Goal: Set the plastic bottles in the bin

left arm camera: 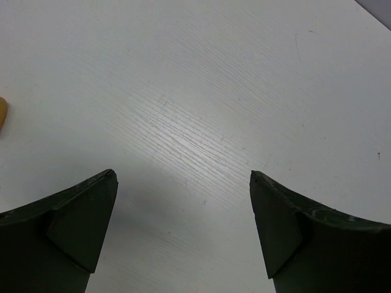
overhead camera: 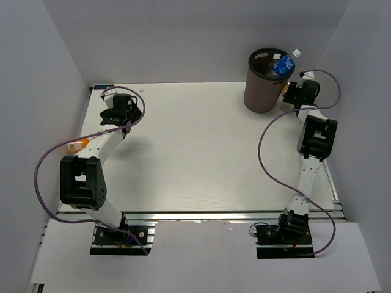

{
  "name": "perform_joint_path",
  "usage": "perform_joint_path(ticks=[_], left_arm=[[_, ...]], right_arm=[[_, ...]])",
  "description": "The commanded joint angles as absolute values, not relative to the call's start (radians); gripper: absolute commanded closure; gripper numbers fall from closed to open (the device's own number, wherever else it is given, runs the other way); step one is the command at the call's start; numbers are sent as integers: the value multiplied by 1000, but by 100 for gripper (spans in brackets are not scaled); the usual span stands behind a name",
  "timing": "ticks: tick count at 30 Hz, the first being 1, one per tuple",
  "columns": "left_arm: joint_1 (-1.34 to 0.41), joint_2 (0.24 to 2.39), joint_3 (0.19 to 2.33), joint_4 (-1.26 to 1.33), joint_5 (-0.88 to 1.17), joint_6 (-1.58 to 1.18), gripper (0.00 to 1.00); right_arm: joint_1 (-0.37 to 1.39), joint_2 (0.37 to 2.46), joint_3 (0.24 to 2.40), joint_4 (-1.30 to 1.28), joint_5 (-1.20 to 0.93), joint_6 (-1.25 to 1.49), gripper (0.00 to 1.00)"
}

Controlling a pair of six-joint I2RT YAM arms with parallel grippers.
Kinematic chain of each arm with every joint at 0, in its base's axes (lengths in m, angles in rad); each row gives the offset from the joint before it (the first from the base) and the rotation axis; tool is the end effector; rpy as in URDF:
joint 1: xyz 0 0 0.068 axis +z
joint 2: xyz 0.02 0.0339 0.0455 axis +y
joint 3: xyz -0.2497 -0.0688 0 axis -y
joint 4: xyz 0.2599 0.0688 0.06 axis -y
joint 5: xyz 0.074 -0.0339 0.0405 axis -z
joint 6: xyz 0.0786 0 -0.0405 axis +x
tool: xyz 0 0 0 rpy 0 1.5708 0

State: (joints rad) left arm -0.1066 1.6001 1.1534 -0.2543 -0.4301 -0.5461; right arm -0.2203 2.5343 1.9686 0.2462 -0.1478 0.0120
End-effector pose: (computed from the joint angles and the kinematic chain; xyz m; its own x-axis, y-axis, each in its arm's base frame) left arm 0.4000 -0.0098 0.2111 -0.4337 -0.4283 -0.7927 -0.5212 0.8369 -0.1671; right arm 0.6082 -0.1243 0.1197 -0.3055 0.0806 -0.9488 0.0834 0.9948 0.0576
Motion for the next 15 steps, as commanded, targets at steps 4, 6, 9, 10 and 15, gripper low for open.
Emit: perform_joint_path(ticks=[4,6,9,10,15], left_arm=[[-101,1529,1158,-236,-411,-535,2],[-101,1525,1151,-232,-400,-535,2],[-101,1511,1140,-222,-388,-534,2],[-101,1508,1134,-221,-388,-534,2],[-101,1480,1111,-200,-371,-531,2]], right_arm=[[-221,2281,1787,385,-58,29,100],[-221,2206,1714,406,-25,25,100],[-225,2105,1639,433,-6,25,100],[-230,2080,1588,448,-6,26,100],[-244,1887,1456,488,-12,31,100]])
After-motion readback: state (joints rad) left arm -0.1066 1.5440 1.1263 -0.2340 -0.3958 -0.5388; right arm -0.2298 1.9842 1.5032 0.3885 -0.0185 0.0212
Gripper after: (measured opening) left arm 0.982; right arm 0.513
